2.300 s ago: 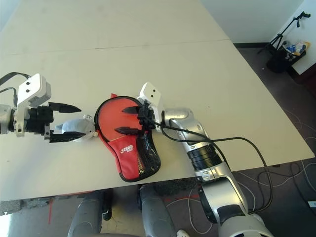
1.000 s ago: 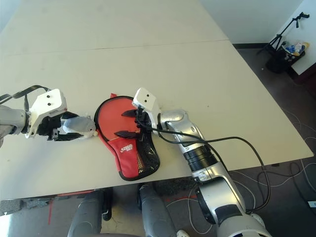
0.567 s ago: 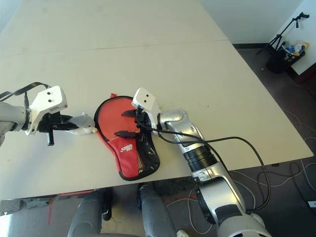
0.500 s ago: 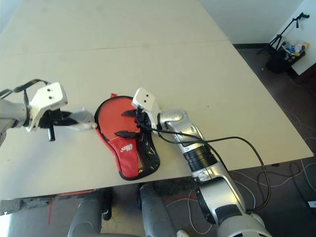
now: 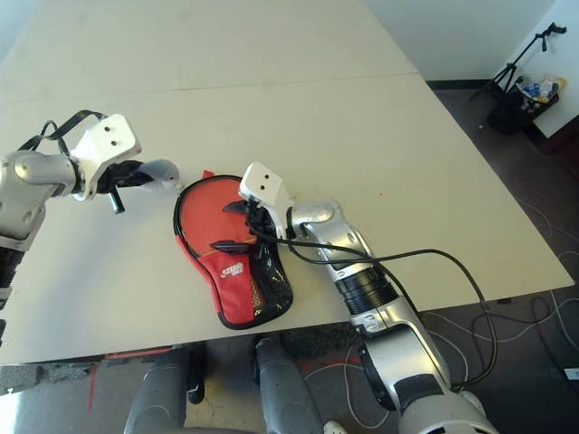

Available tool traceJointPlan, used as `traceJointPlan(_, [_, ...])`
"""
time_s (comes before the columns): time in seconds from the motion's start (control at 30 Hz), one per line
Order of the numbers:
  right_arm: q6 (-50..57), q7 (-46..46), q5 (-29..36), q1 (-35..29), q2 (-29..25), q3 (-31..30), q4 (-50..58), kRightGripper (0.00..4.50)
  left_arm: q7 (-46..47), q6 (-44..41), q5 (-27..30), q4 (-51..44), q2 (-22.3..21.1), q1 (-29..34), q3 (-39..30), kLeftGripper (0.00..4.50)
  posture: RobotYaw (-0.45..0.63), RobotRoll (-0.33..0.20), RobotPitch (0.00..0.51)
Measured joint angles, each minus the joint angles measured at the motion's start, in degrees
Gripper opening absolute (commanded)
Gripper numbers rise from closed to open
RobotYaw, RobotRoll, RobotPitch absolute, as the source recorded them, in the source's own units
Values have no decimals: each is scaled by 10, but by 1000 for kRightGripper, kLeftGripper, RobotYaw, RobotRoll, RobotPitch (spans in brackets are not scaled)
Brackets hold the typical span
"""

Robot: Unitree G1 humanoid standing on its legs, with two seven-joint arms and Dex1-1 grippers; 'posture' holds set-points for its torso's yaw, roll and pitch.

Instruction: Store the ping-pong paddle in its case and zip it.

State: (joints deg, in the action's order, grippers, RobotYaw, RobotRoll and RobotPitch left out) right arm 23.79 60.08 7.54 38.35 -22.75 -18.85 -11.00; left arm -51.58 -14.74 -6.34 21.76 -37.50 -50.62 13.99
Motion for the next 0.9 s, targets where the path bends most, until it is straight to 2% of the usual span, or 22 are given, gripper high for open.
traceJointPlan(0.3, [0,-3,-10,2,3,-2,0,4500,44,96,-33,205,107,-110,8,210,-24,0,226])
traceJointPlan(0.5, [0,-3,-11,1,3,-2,2,4500,56,143,-47,285,159,-152,8,210,-32,0,228])
traceJointPlan(0.73, [0,-7,-11,1,3,-1,2,4500,16,151,-39,292,206,-160,7,205,-33,0,230])
traceJointPlan(0.9, [0,-9,-11,1,5,-1,2,4500,-35,120,-31,241,202,-158,7,204,-28,0,230])
